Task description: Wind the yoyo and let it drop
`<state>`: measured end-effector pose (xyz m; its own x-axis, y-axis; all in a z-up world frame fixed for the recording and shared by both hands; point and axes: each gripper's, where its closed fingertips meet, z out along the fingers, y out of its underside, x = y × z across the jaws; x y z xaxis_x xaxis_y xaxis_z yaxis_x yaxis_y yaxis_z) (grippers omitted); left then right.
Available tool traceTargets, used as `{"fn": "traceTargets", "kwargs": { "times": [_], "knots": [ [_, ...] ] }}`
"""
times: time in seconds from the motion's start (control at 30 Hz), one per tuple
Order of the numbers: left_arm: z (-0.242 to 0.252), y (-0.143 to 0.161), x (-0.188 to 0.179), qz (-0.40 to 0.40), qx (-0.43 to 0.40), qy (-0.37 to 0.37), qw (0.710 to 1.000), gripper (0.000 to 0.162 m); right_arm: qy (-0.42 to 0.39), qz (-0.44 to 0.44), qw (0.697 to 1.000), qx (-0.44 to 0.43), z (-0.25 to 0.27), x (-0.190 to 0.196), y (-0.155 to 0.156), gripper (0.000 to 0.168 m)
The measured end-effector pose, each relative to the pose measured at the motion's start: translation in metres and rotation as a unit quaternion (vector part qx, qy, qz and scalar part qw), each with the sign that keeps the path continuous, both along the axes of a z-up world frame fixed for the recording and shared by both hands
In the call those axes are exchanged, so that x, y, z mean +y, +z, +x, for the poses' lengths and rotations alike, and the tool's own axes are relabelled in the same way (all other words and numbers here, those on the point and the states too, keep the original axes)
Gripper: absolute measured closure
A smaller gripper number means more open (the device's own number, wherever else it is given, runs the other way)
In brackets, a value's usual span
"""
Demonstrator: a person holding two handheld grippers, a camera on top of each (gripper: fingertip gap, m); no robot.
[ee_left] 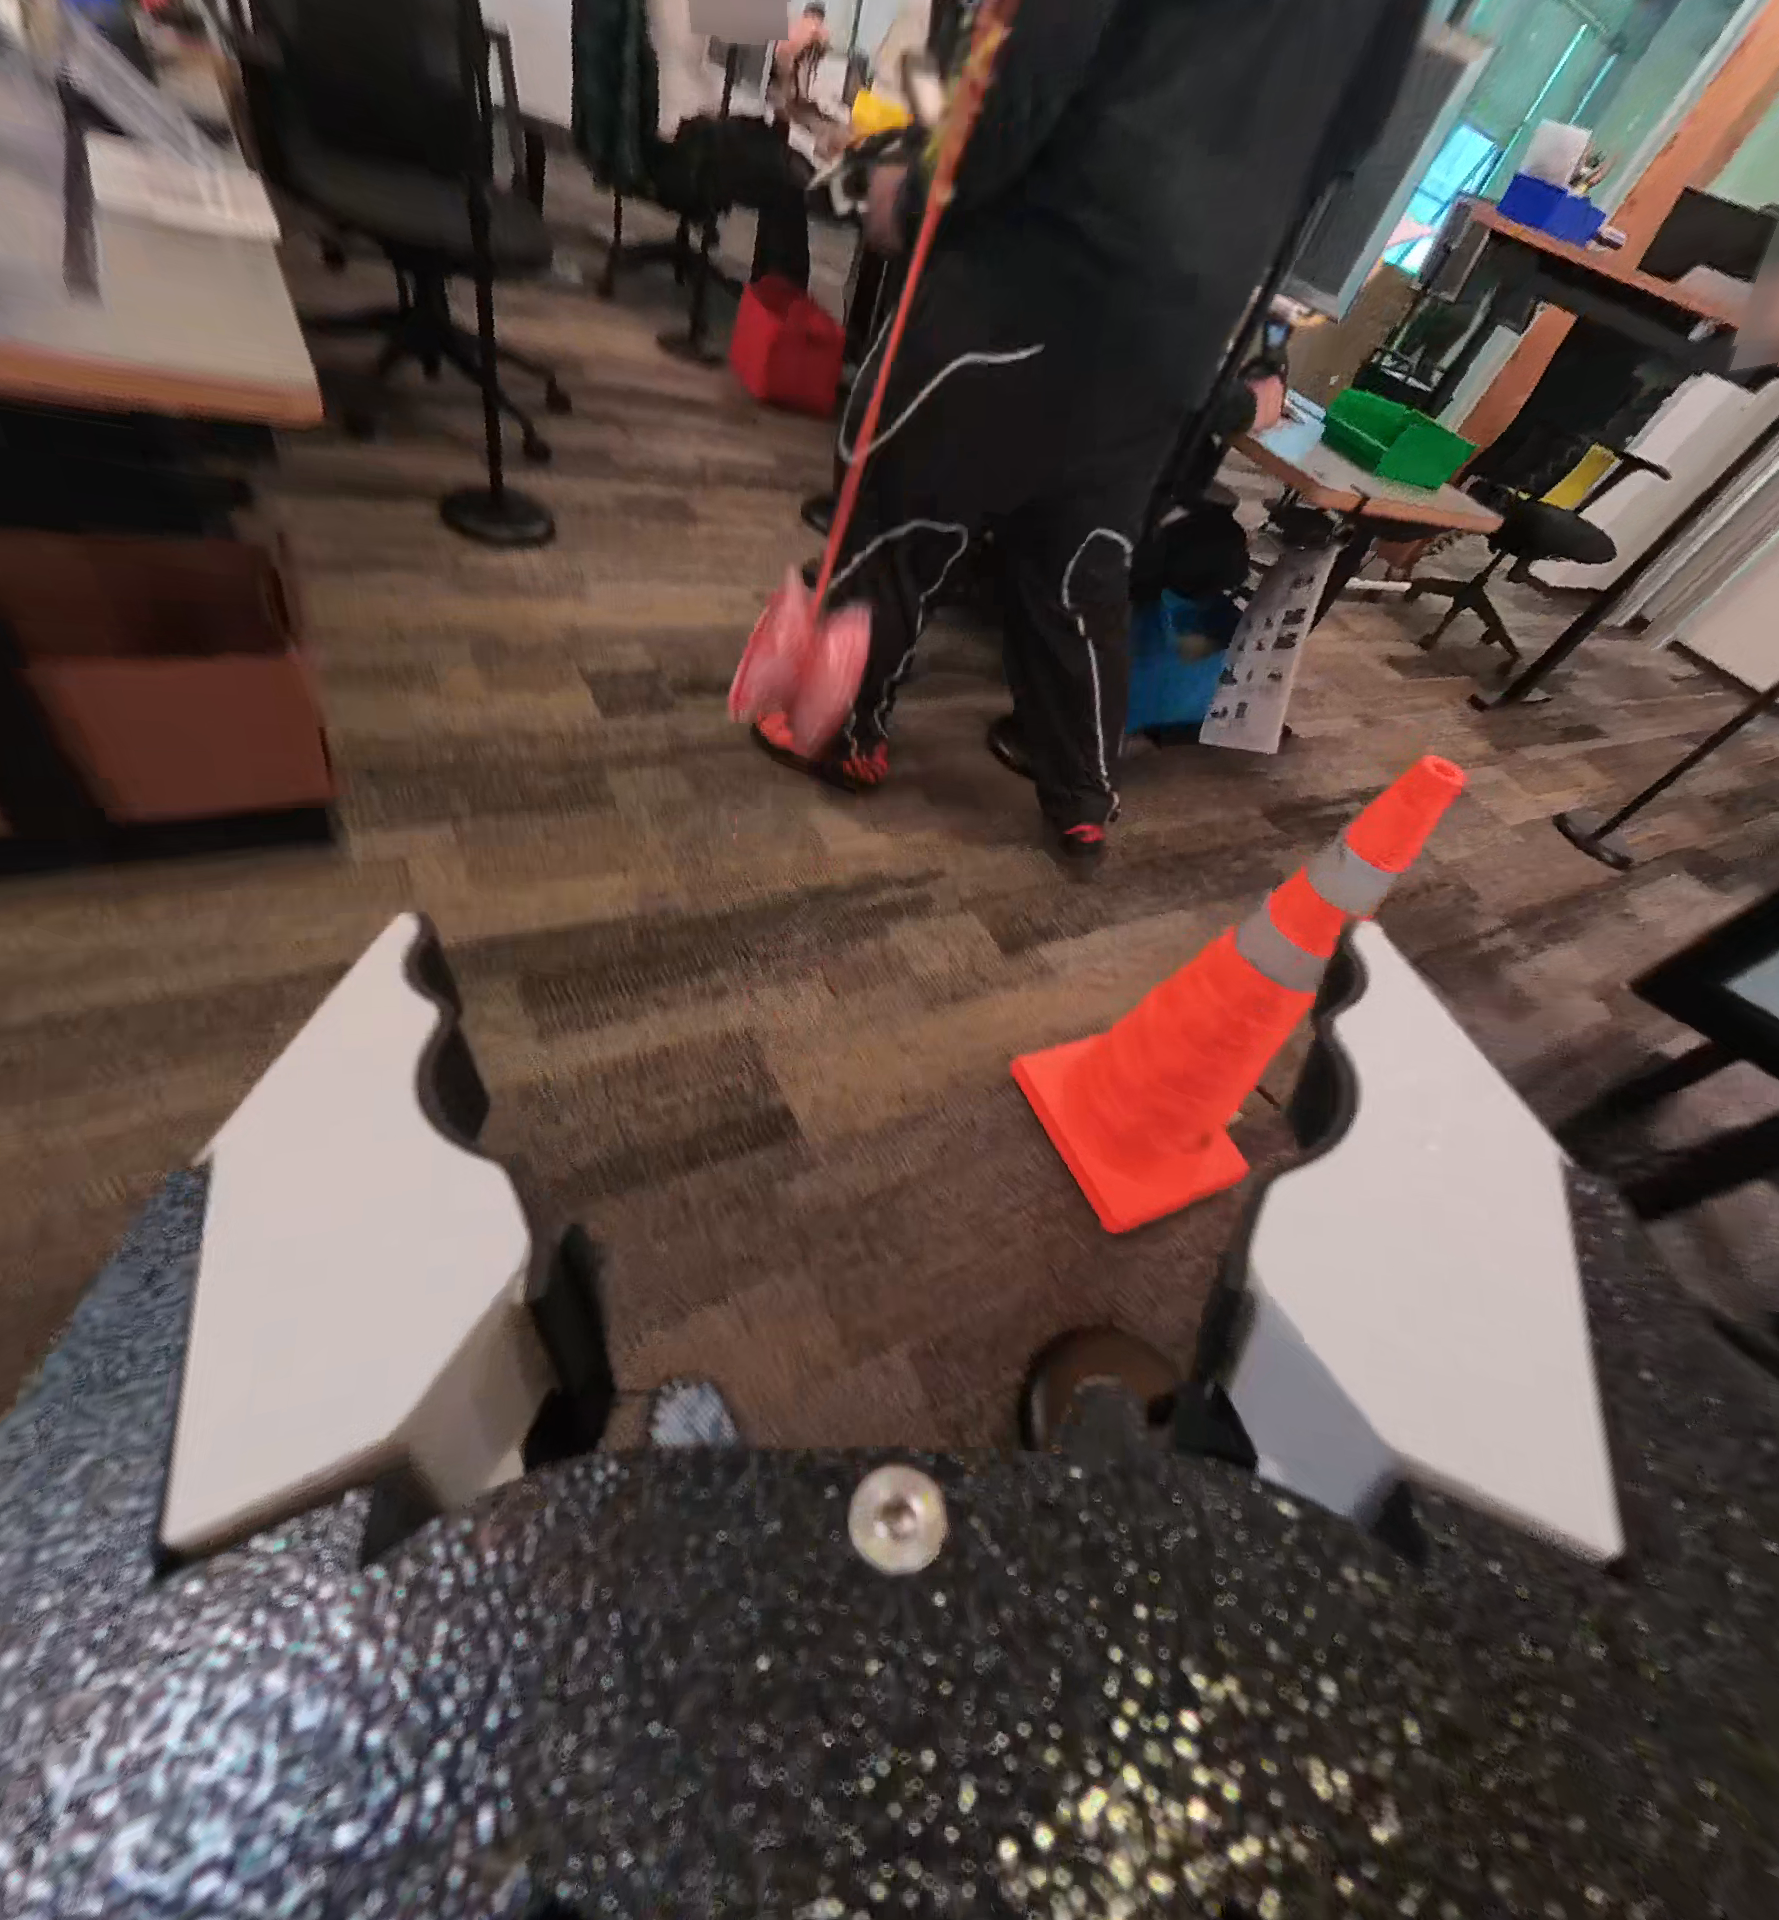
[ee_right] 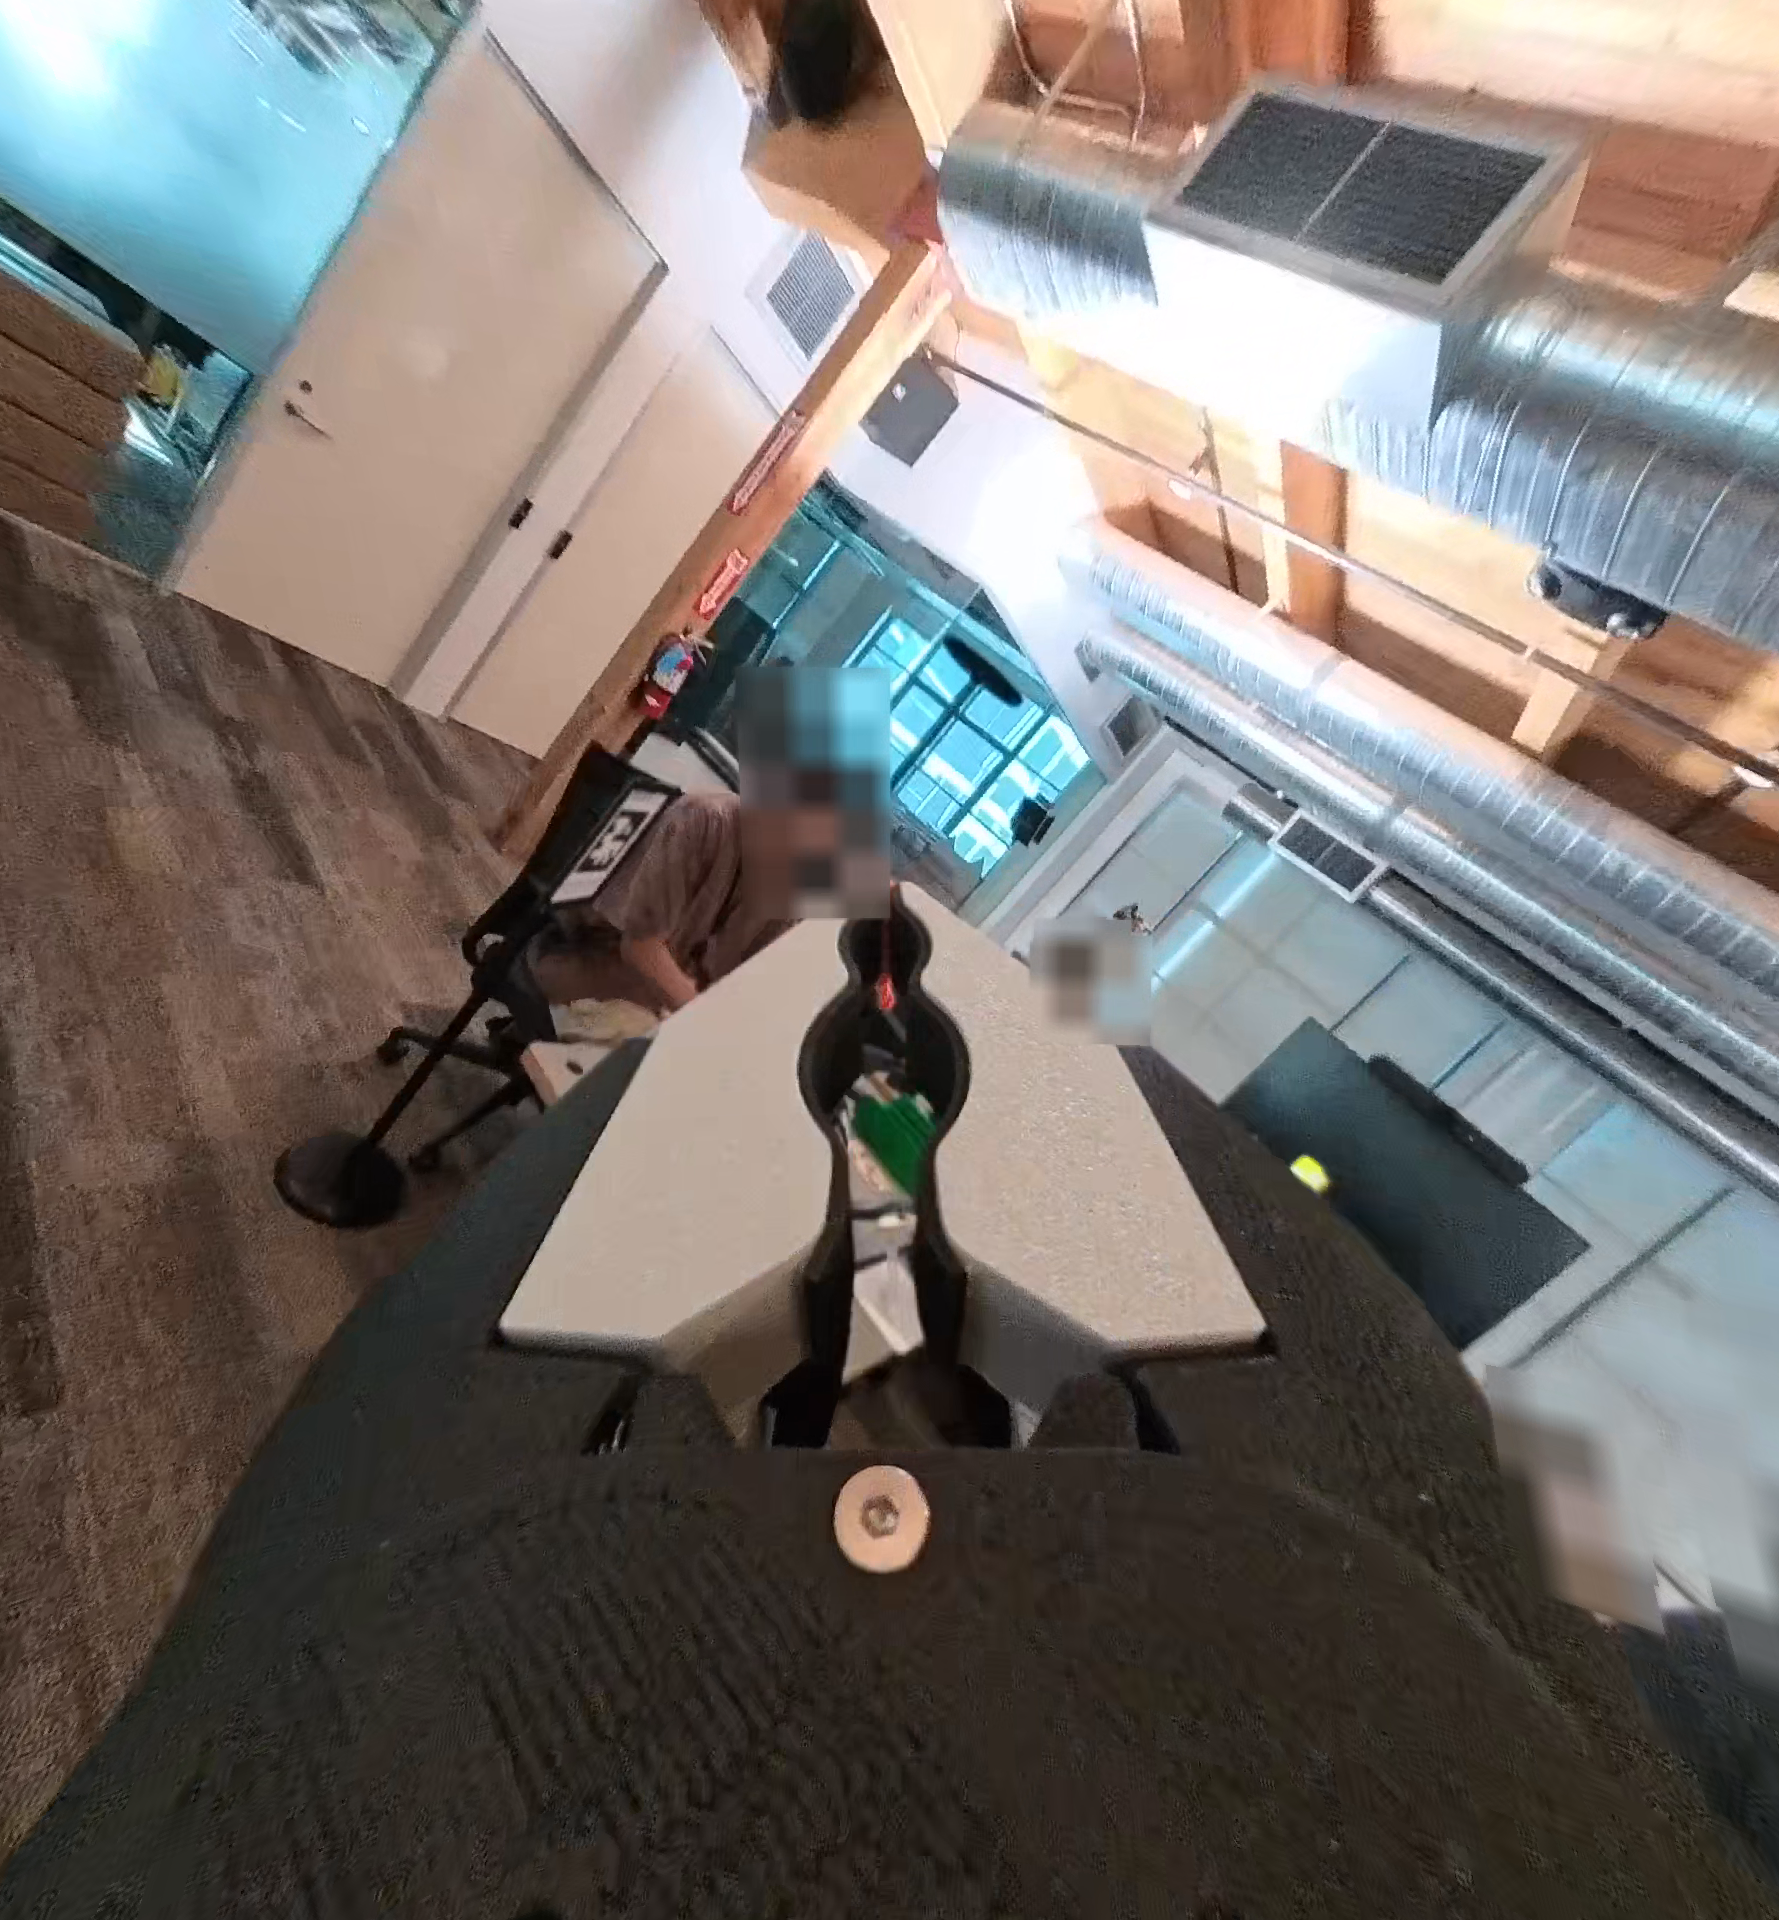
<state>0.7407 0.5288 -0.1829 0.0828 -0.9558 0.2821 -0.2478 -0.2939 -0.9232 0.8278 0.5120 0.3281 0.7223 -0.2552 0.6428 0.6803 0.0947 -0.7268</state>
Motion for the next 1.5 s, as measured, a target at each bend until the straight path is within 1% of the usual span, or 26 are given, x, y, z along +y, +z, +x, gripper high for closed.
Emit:
{"fn": "traceTargets", "kwargs": {
  "times": [0.1,0.2,0.33,0.4,0.47,0.53,0.6,0.63,0.67,0.73,0.77,0.8,0.83,0.9,0.93,0.97,1.03,1.07,1.13,1.2,1.23,1.27,1.3,1.37,1.4,1.5],
  "knots": [
    [0.041,0.051,0.008,0.057,-0.038,0.003,0.998,0.003,0.029,0.016,0.999,-0.017,-0.026,-0.006,0.047,0.168],
    [0.074,0.137,0.015,0.107,-0.123,0.022,0.986,0.003,0.017,0.042,0.997,-0.062,-0.042,-0.014,0.083,0.168],
    [0.090,0.259,0.022,0.149,-0.251,0.063,0.954,0.003,0.017,0.056,0.994,-0.091,-0.061,-0.019,0.114,0.168],
    [0.087,0.316,0.020,0.166,-0.307,0.076,0.934,0.003,0.017,0.058,0.993,-0.101,-0.068,-0.020,0.123,0.168],
    [0.081,0.359,0.015,0.171,-0.348,0.077,0.919,0.003,0.024,0.063,0.992,-0.105,-0.077,-0.023,0.129,0.168],
    [0.068,0.390,0.002,0.141,-0.391,0.050,0.908,0.003,0.029,0.064,0.991,-0.111,-0.085,-0.025,0.130,0.168],
    [0.039,0.413,-0.023,0.116,-0.448,0.010,0.886,0.004,0.050,0.047,0.991,-0.114,-0.095,-0.026,0.123,0.168],
    [0.022,0.418,-0.038,0.113,-0.471,-0.009,0.875,0.005,0.060,0.040,0.992,-0.107,-0.099,-0.025,0.118,0.168],
    [0.007,0.420,-0.052,0.102,-0.490,-0.030,0.865,0.020,0.064,0.042,0.991,-0.113,-0.104,-0.026,0.114,0.168],
    [-0.032,0.417,-0.084,0.073,-0.542,-0.096,0.832,0.080,0.067,0.045,0.989,-0.127,-0.110,-0.030,0.108,0.168],
    [-0.048,0.414,-0.089,0.060,-0.563,-0.100,0.818,0.114,0.074,0.042,0.988,-0.127,-0.114,-0.031,0.104,0.168],
    [-0.058,0.410,-0.091,0.051,-0.572,-0.097,0.813,0.140,0.087,0.037,0.988,-0.122,-0.118,-0.033,0.101,0.168],
    [-0.059,0.405,-0.094,0.033,-0.567,-0.105,0.816,0.158,0.100,0.033,0.988,-0.115,-0.122,-0.033,0.098,0.168],
    [-0.060,0.397,-0.104,-0.030,-0.553,-0.159,0.817,0.162,0.121,0.032,0.986,-0.108,-0.130,-0.029,0.095,0.168],
    [-0.060,0.393,-0.108,-0.041,-0.546,-0.170,0.820,0.162,0.125,0.033,0.986,-0.108,-0.133,-0.027,0.095,0.168],
    [-0.061,0.391,-0.108,-0.046,-0.540,-0.170,0.823,0.162,0.130,0.034,0.985,-0.108,-0.137,-0.024,0.095,0.168],
    [-0.077,0.392,-0.108,-0.039,-0.551,-0.159,0.818,0.162,0.144,0.035,0.984,-0.103,-0.142,-0.020,0.095,0.168],
    [-0.086,0.392,-0.103,-0.012,-0.553,-0.133,0.822,0.162,0.150,0.037,0.983,-0.100,-0.144,-0.019,0.096,0.168],
    [-0.105,0.392,-0.066,0.043,-0.562,-0.040,0.825,0.162,0.175,0.031,0.980,-0.094,-0.149,-0.018,0.095,0.168],
    [-0.135,0.388,-0.020,0.066,-0.571,0.064,0.816,0.145,0.190,0.039,0.977,-0.085,-0.153,-0.016,0.098,0.168],
    [-0.146,0.382,0.001,0.073,-0.562,0.102,0.817,0.136,0.191,0.046,0.977,-0.086,-0.155,-0.015,0.101,0.168],
    [-0.153,0.376,0.019,0.068,-0.548,0.124,0.825,0.126,0.197,0.046,0.975,-0.088,-0.158,-0.013,0.103,0.168],
    [-0.153,0.370,0.029,0.046,-0.530,0.118,0.838,0.116,0.202,0.045,0.975,-0.086,-0.162,-0.009,0.107,0.168],
    [-0.141,0.362,0.027,0.008,-0.490,0.065,0.869,0.113,0.210,0.041,0.973,-0.082,-0.168,0.006,0.118,0.168],
    [-0.134,0.357,0.024,0.004,-0.467,0.049,0.883,0.110,0.217,0.032,0.972,-0.078,-0.170,0.011,0.122,0.168],
    [-0.123,0.342,0.019,0.032,-0.421,0.052,0.905,0.107,0.233,0.042,0.969,-0.064,-0.183,0.028,0.152,0.168]
  ]
}}
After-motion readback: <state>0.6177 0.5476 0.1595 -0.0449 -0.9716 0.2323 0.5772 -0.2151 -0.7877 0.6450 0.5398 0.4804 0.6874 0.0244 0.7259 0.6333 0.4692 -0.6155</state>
